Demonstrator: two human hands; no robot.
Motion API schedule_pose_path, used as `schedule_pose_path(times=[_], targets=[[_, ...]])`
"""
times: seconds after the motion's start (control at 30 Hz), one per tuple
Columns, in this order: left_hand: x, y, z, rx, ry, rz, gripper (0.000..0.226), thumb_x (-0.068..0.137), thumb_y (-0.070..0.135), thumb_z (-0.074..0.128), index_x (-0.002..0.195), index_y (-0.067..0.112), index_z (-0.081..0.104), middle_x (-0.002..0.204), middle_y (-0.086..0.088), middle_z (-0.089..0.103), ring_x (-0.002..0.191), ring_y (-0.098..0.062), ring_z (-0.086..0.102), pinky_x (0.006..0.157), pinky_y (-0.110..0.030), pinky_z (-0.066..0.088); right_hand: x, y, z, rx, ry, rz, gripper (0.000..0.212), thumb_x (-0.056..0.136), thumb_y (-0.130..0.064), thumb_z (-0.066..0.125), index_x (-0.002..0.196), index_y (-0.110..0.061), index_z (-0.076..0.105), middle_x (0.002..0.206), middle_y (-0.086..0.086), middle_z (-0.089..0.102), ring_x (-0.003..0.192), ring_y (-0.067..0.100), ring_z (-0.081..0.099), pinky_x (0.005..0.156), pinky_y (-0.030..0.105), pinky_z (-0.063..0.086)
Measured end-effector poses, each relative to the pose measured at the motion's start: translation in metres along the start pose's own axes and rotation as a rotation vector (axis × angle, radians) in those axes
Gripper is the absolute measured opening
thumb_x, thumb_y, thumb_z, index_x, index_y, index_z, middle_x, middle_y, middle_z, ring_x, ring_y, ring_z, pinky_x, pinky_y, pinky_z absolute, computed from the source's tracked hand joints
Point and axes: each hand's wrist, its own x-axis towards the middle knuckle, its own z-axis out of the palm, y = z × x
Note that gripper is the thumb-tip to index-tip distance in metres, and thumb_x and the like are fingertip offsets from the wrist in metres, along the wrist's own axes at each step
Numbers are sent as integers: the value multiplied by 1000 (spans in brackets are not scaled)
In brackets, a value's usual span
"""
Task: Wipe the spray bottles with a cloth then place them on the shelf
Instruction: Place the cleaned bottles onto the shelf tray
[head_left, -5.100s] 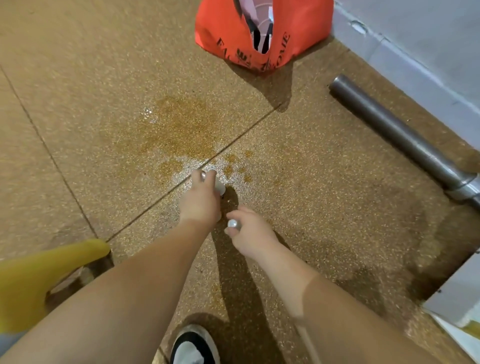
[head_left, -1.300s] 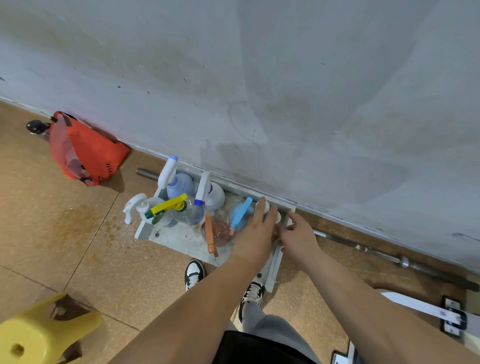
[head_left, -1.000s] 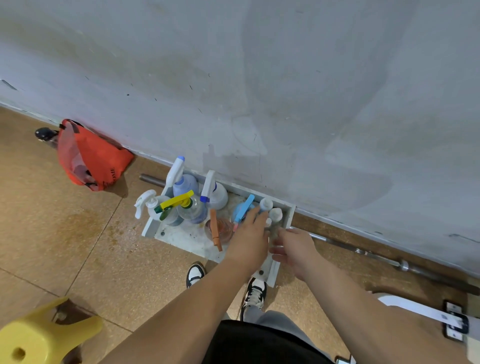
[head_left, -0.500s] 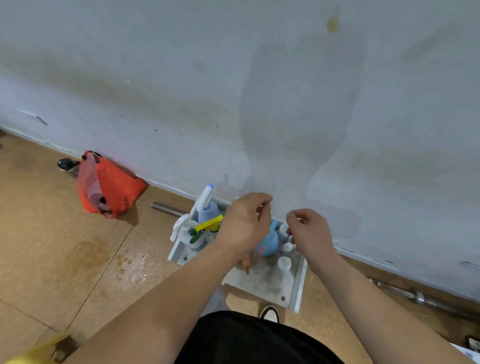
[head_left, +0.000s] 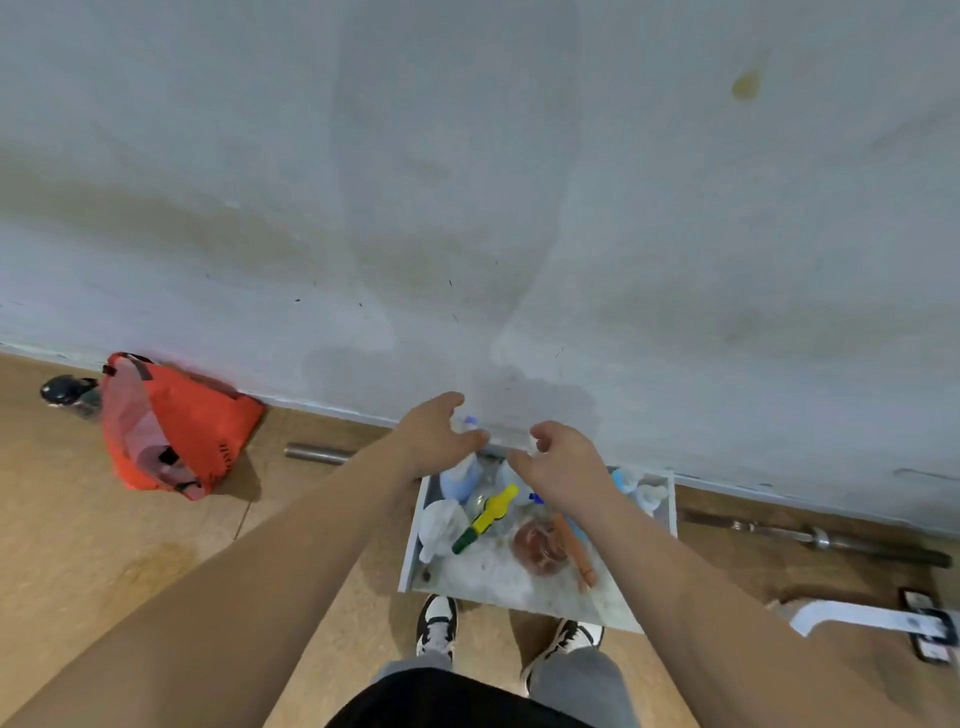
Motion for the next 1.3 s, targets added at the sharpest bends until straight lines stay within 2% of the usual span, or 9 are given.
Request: schedule_pose_path(times=[0.17, 0.33, 0.5, 0.73, 0.83, 0.97, 1.07, 1.17, 1.3], targets=[[15, -17, 15, -7, -100, 69, 67, 100, 19, 58, 160, 30, 31, 151, -6, 53, 125, -27, 60, 103, -34, 48, 11, 6, 14, -238, 49, 94, 51, 95, -30, 64, 141, -13, 50, 139, 12, 42, 123, 35, 57, 91, 39, 50], [14, -32, 10, -62, -55, 80, 58, 97, 18, 59, 150, 30, 39, 132, -6, 59, 98, -24, 62, 86, -36, 53, 14, 28, 14, -75, -88, 108, 37, 95, -10, 56, 131, -19, 63, 119, 7, 68, 102, 27, 63, 80, 31, 47], [9, -43, 10, -146, -21, 93, 57, 94, 30, 73, 142, 30, 44, 138, -3, 56, 105, -24, 67, 92, -47, 59, 23, 35, 2, -146, -109, 74, 56, 86, 3, 50, 129, -28, 68, 129, 5, 67, 114, 29, 62, 85, 31, 49], [10, -46, 13, -123, 17, 74, 52, 96, 26, 68, 141, 25, 40, 129, -4, 59, 99, -20, 64, 90, -39, 55, 33, 35, 1, -56, -93, 75, 39, 89, -3, 53, 115, -28, 70, 112, 3, 70, 103, 28, 64, 87, 37, 54], [13, -46, 14, -185, -26, 46, 61, 97, 21, 66, 150, 24, 36, 141, -5, 54, 106, -20, 62, 92, -36, 52, 36, 32, 9, -63, -84, 52, 35, 95, -17, 57, 127, -28, 65, 118, 5, 69, 106, 29, 63, 91, 37, 53], [16, -42, 15, -125, 5, 40, 53, 97, 18, 64, 147, 14, 48, 130, -6, 63, 108, -22, 63, 92, -38, 54, 35, 26, 12, 0, -100, 40, 69, 97, -18, 57, 159, -38, 34, 154, 11, 40, 112, 26, 61, 91, 31, 47], [15, -36, 10, -134, -30, 108, 67, 95, 10, 58, 157, 28, 39, 149, -5, 53, 124, -26, 62, 100, -35, 51, 36, 24, 11, -89, -159, -39, 64, 100, -13, 54, 155, -42, 40, 172, 2, 15, 145, 23, 43, 107, 29, 38], [19, -34, 4, -48, -97, 189, 60, 97, 4, 52, 150, 32, 49, 171, 5, 19, 153, -19, 33, 113, -28, 37, 38, 23, 8, -156, -167, -65, 49, 100, -9, 52, 142, -31, 60, 169, -3, 27, 151, 18, 36, 115, 28, 34], [22, -36, 0, 62, -118, 224, 53, 95, 4, 52, 145, 21, 57, 170, 10, 23, 152, -12, 33, 117, -25, 34, 39, 25, 4, -9, -36, 47, 44, 93, -4, 56, 133, -15, 66, 147, 7, 56, 127, 27, 60, 105, 33, 48]])
